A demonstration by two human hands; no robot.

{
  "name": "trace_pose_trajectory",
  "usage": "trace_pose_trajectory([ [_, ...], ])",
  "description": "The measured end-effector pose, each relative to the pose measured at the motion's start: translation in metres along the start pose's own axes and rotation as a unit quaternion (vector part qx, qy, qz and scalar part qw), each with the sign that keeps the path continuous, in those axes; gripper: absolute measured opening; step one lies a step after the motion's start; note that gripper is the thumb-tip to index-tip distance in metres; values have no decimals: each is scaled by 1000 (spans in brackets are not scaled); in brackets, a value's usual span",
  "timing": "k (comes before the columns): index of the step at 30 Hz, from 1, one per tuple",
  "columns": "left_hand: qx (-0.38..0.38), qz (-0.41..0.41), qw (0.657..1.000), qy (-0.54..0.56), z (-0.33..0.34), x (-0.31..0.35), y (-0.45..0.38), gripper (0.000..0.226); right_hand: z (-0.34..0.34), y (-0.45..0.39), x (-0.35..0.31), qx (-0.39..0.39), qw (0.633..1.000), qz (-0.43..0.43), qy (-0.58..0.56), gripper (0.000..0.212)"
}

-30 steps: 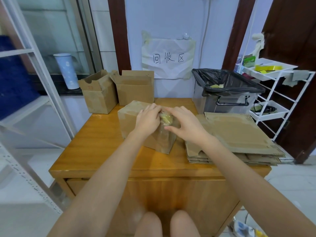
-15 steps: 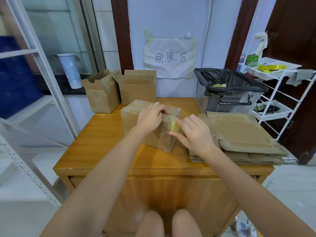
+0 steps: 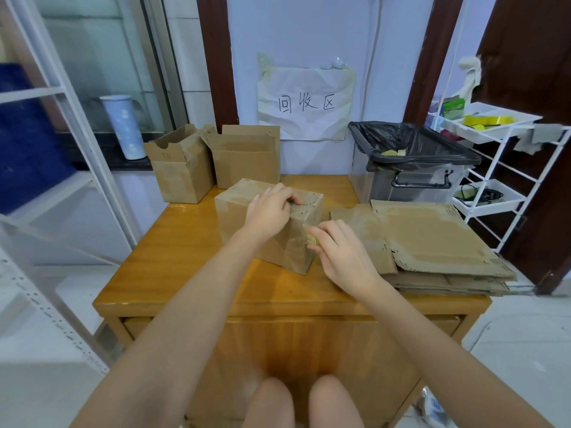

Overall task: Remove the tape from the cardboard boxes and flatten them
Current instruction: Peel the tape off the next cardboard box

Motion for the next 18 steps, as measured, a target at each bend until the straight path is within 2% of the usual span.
trace_pose_trajectory([
  [4,1,2,1000,2,0,0,0,36,5,3,-6,9,1000,-2,-8,25],
  [8,1,6,1000,2,0,0,0,36,12,5,-9,-19,1000,-6,-9,36],
  [13,0,6,1000,-2,1,-1,0,36,10,-11,-10,-15,1000,10,-7,32],
  [16,2,6,1000,-1,1,-1,-1,37,5,-18,-9,9,1000,11,11,6],
  [18,0,6,1000,-1,1,0,-1,37,-3,-20,-6,50,997,30,58,18],
])
Point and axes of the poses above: each hand's wrist, its own y-axis away from the middle knuckle, its own z-axis out of the palm, x = y × z, the point moved 5 cm from there along -y, towards the middle knuckle, and after that the axes turned 5 degrees about x, right-handed, at the moved point
